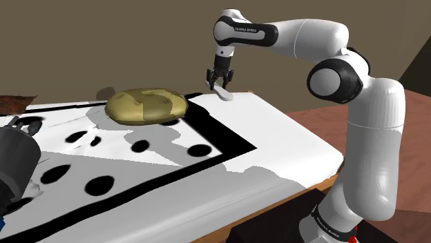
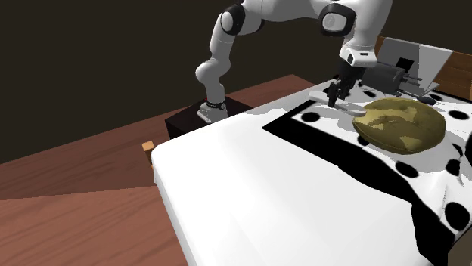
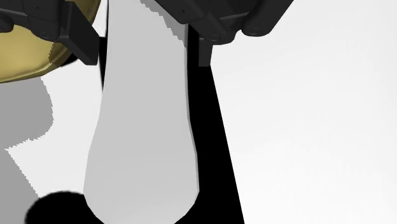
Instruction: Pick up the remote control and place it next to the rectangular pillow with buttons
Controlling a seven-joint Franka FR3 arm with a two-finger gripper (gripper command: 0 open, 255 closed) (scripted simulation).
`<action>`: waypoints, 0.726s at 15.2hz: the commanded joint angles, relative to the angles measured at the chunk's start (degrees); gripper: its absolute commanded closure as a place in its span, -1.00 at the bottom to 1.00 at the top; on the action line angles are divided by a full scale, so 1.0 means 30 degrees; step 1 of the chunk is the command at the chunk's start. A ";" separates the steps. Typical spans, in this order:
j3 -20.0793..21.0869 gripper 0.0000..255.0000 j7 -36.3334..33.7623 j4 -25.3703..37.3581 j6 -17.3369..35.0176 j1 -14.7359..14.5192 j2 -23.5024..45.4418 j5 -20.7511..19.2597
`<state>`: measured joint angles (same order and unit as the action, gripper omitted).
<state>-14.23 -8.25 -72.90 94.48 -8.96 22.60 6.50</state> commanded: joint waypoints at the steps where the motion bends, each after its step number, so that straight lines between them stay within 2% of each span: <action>1: 0.0010 1.00 -0.0004 -0.0580 0.0546 -0.0053 -0.0051 -0.0010; 11: 0.0054 1.00 0.0097 -0.3310 0.3166 -0.0216 -0.0154 0.0004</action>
<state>-14.08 -8.01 -82.37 103.34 -9.61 22.01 6.46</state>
